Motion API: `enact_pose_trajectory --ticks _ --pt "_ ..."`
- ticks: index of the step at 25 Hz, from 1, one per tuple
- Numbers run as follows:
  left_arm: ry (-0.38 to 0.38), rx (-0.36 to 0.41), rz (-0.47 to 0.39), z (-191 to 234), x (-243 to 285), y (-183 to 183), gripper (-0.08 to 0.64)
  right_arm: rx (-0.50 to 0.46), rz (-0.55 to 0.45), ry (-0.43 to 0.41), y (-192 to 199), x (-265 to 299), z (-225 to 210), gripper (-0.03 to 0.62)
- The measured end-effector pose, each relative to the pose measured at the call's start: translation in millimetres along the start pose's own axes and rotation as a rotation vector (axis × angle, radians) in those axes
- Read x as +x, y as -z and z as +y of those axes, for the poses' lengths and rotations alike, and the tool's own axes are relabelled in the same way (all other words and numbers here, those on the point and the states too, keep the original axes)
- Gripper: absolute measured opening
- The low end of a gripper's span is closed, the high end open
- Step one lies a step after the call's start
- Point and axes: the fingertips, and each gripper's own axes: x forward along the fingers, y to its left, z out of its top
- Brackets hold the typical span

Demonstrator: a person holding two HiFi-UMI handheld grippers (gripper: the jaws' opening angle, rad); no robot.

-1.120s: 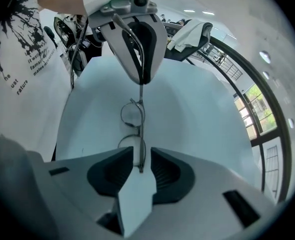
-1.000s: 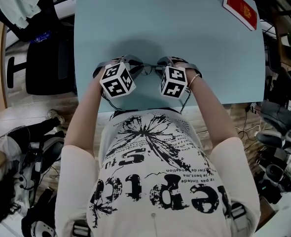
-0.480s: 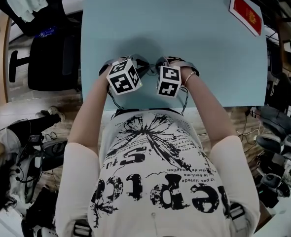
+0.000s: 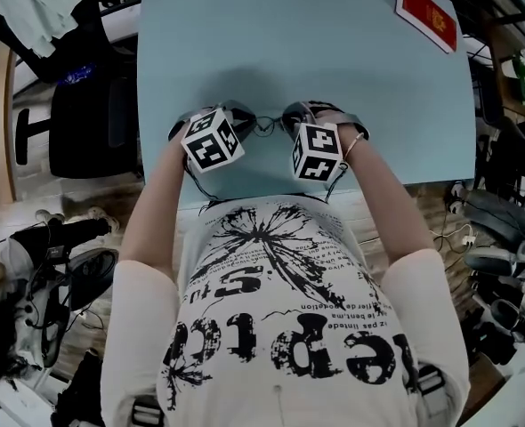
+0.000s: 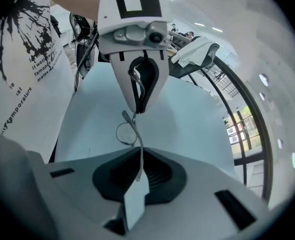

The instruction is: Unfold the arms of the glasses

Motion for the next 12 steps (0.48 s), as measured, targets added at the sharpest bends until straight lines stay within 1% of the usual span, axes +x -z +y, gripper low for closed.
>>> enact_pose_trajectory --ticks 6,12 --pt "-0.021 0.006 0.005 3.1 -0.5 1.1 0.029 0.055 -0.021 0.074 25.1 -20.2 -7.7 0.029" --pt "-0.047 0.002 0.009 10.7 -3.7 -2.3 0.029 0.133 -0.036 0.099 49.2 -33.5 -15.4 0.029"
